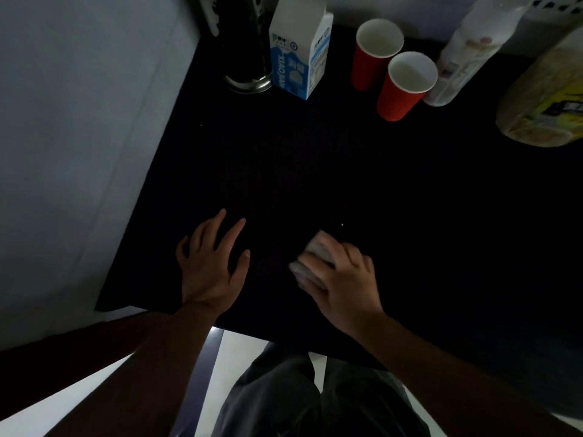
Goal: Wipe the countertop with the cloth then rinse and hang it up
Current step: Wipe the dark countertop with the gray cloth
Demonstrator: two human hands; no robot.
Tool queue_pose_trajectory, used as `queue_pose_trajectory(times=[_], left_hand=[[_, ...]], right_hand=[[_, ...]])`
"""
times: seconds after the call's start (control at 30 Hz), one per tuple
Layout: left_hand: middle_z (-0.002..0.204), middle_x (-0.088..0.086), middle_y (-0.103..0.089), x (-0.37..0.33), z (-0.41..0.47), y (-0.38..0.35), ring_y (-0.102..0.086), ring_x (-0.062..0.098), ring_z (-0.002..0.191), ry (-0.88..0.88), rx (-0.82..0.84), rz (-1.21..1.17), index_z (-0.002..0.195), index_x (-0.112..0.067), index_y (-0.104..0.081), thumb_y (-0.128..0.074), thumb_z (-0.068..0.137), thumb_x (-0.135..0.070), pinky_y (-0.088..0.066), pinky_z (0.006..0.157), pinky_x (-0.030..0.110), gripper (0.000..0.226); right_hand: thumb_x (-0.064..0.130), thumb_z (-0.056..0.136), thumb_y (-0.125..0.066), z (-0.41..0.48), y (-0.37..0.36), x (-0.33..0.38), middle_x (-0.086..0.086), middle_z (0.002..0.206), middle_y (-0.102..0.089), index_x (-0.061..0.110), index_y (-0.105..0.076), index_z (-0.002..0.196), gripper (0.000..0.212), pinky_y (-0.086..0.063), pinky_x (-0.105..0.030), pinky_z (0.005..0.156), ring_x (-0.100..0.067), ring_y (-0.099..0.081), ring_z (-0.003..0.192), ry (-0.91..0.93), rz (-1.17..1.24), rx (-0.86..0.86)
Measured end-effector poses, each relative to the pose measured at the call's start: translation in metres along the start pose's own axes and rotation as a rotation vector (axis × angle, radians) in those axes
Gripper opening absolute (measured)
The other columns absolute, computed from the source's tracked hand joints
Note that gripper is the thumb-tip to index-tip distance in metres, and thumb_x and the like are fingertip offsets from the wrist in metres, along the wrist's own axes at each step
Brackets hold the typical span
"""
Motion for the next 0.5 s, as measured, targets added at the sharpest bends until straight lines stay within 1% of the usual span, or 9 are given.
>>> queue_pose_trajectory(times=[0.03,0.1,0.13,0.2,0.27,0.33,0.43,0.47,0.5], left_hand=[[0.151,0.002,-0.034,0.000,0.000,0.000,-0.030,0.025,0.134,0.000,0.004,-0.005,0.137,-0.033,-0.043,-0.040,0.083,-0.048,-0.025,0.104,0.056,0.056],[0.151,0.003,-0.035,-0.001,-0.002,0.002,-0.032,0.027,0.135,-0.003,0.009,-0.005,0.137,-0.032,-0.043,-0.039,0.084,-0.048,-0.025,0.104,0.056,0.056],[0.151,0.004,-0.035,-0.001,-0.002,0.003,-0.032,0.027,0.135,-0.003,0.009,-0.003,0.137,-0.032,-0.043,-0.038,0.084,-0.049,-0.025,0.104,0.055,0.056],[0.152,0.003,-0.034,-0.002,-0.002,0.003,-0.032,0.027,0.136,0.005,0.017,-0.005,0.138,-0.033,-0.043,-0.037,0.084,-0.049,-0.024,0.105,0.055,0.056],[0.153,0.003,-0.033,-0.002,-0.003,0.003,-0.031,0.027,0.137,0.007,0.024,0.003,0.139,-0.033,-0.042,-0.037,0.085,-0.049,-0.023,0.106,0.054,0.057],[0.153,0.003,-0.033,-0.002,-0.002,0.003,-0.031,0.027,0.137,0.007,0.023,0.008,0.139,-0.033,-0.041,-0.036,0.085,-0.049,-0.023,0.106,0.054,0.057],[0.152,0.004,-0.034,-0.002,-0.002,0.003,-0.031,0.027,0.136,0.012,0.018,0.000,0.138,-0.032,-0.043,-0.037,0.084,-0.048,-0.024,0.106,0.054,0.057],[0.152,0.004,-0.034,-0.002,-0.002,0.004,-0.032,0.027,0.136,0.010,0.015,-0.004,0.138,-0.031,-0.043,-0.038,0.084,-0.048,-0.024,0.106,0.055,0.057],[0.152,0.004,-0.034,-0.003,-0.002,0.004,-0.032,0.027,0.136,0.005,0.013,-0.007,0.138,-0.031,-0.043,-0.038,0.083,-0.048,-0.024,0.106,0.055,0.057]], right_hand=[[0.050,0.080,-0.057,-0.009,0.004,-0.013,0.000,0.135,-0.043,0.038,-0.055,0.112,0.034,-0.047,-0.043,0.078,-0.029,-0.051,0.106,-0.012,-0.034,0.005],[0.047,0.078,-0.062,-0.008,0.012,-0.037,-0.003,0.134,-0.046,0.035,-0.059,0.111,0.035,-0.047,-0.046,0.079,-0.033,-0.053,0.106,-0.119,-0.039,-0.006],[0.046,0.080,-0.060,0.002,0.015,-0.044,-0.004,0.135,-0.047,0.034,-0.061,0.112,0.034,-0.044,-0.046,0.082,-0.034,-0.051,0.108,-0.200,-0.018,-0.033],[0.047,0.087,-0.050,0.034,0.017,-0.046,-0.003,0.139,-0.042,0.033,-0.059,0.115,0.033,-0.038,-0.047,0.087,-0.034,-0.043,0.114,-0.383,0.038,-0.088],[0.048,0.090,-0.045,0.065,0.010,-0.033,-0.001,0.141,-0.037,0.034,-0.056,0.118,0.034,-0.036,-0.047,0.089,-0.033,-0.039,0.116,-0.463,0.063,-0.084],[0.048,0.089,-0.045,0.075,0.005,-0.007,0.000,0.139,-0.038,0.035,-0.054,0.117,0.032,-0.037,-0.046,0.087,-0.031,-0.040,0.114,-0.366,0.060,-0.064],[0.047,0.084,-0.048,0.038,-0.002,0.018,-0.002,0.137,-0.045,0.035,-0.056,0.113,0.032,-0.041,-0.042,0.082,-0.030,-0.047,0.109,-0.123,0.048,-0.019],[0.046,0.083,-0.051,0.023,-0.001,0.015,-0.003,0.135,-0.049,0.034,-0.059,0.111,0.032,-0.042,-0.041,0.081,-0.030,-0.050,0.108,-0.088,0.044,-0.030],[0.046,0.081,-0.055,0.011,0.001,0.004,-0.003,0.134,-0.051,0.034,-0.061,0.110,0.032,-0.043,-0.041,0.081,-0.031,-0.052,0.106,-0.101,0.036,-0.050]])
Point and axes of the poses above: each hand's wrist, its own z-axis towards the middle knuckle, its own y-axis out of the back of the hand, x = y × z, the point moved 5 cm from there along z, towards the middle knuckle
